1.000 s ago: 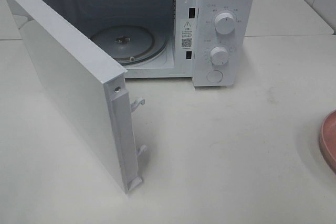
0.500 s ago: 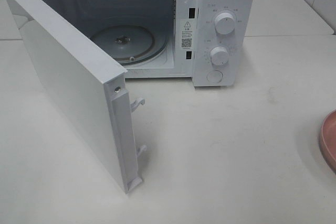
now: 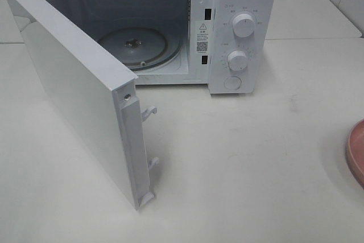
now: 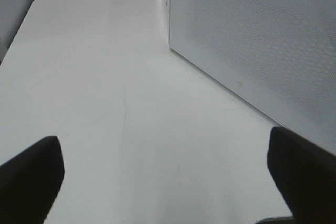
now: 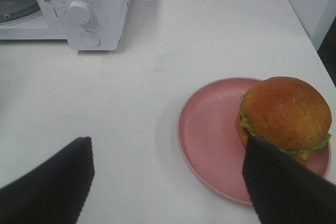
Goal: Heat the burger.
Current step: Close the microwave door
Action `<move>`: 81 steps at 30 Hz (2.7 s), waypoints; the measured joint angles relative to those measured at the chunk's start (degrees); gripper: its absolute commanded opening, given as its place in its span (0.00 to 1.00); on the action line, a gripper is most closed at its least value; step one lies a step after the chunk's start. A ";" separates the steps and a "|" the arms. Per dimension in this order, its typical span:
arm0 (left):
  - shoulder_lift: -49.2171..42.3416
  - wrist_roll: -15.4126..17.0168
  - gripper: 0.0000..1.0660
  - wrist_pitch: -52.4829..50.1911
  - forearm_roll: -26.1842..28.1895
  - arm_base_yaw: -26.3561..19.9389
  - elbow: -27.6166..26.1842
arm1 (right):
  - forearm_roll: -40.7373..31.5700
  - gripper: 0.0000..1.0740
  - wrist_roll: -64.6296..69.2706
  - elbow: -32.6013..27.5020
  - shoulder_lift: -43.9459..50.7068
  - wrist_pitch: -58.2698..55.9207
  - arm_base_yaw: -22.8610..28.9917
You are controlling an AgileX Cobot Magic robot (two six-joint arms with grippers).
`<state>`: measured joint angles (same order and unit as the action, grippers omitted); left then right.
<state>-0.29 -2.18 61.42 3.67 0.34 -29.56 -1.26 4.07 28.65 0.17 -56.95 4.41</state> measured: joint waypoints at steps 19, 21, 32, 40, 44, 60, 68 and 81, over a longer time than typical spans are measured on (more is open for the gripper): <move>2.41 0.00 0.87 -3.38 0.11 0.00 -1.43 | 0.00 0.71 0.00 0.00 0.00 0.00 0.00; 3.21 0.00 0.85 -4.87 0.17 0.00 -1.60 | 0.00 0.71 0.00 0.00 0.00 0.00 0.00; 15.13 0.00 0.25 -20.63 0.63 0.00 -1.49 | 0.00 0.71 0.00 0.00 0.00 0.00 0.00; 28.13 -0.23 0.00 -29.85 0.63 0.00 -1.09 | 0.00 0.71 0.00 0.00 0.00 0.00 0.00; 35.01 -2.06 0.00 -40.39 0.69 0.00 0.74 | 0.00 0.71 0.00 0.00 0.00 0.00 0.00; 55.06 -1.49 0.00 -88.12 -4.07 0.00 16.04 | 0.00 0.71 0.00 0.00 0.00 0.00 0.00; 68.87 6.93 0.00 -99.69 -15.36 0.00 16.10 | 0.00 0.71 0.00 0.00 0.00 0.00 0.00; 81.70 7.85 0.00 -108.06 -16.27 6.70 12.55 | 0.00 0.71 0.00 0.00 0.00 0.00 0.00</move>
<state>81.42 5.67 -46.64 -12.61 7.05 -17.02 -1.26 4.07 28.65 0.17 -56.95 4.41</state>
